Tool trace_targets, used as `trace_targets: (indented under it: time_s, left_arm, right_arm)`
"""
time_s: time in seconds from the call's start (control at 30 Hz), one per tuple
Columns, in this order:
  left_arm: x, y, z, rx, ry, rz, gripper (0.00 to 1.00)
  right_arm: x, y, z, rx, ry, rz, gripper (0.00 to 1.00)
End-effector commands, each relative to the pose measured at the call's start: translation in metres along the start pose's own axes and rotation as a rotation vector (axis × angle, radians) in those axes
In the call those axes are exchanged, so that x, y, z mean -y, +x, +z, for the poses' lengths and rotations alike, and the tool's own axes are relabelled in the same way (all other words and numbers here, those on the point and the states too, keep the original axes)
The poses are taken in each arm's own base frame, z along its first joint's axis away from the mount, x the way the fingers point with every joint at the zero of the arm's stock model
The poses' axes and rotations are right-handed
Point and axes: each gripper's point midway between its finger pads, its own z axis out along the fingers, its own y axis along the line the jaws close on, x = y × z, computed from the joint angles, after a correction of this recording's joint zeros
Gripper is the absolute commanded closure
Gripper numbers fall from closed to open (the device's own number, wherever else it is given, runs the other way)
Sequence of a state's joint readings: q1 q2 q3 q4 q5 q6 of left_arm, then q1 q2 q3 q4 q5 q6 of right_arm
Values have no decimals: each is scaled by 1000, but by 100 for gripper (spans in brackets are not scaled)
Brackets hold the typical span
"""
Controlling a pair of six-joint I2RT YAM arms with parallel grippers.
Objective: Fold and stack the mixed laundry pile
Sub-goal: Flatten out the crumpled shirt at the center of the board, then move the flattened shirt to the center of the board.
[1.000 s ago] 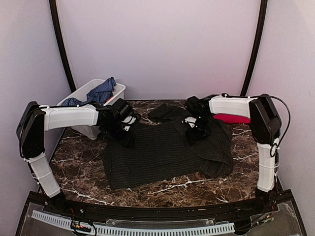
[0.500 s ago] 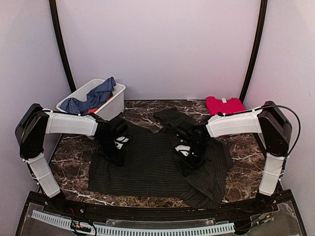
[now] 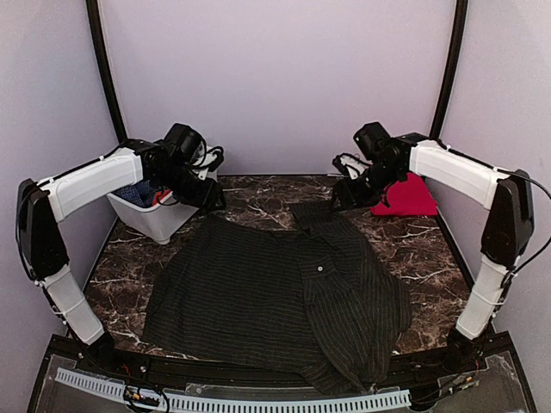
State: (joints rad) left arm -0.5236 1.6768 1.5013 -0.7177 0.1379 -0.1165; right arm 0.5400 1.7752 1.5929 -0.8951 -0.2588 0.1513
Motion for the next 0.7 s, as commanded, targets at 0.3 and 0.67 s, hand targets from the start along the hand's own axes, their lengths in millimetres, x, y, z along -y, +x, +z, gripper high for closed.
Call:
trace_targets:
  time_s: [0.3,0.67]
  left_arm:
    - [-52,-59,83,-17,-201,178,38]
    - [-65,-55,121,-77,-238,249,37]
  right_arm:
    - [134,-91,75,65,197,77,36]
    - [166,-118,135,69,185,79,34]
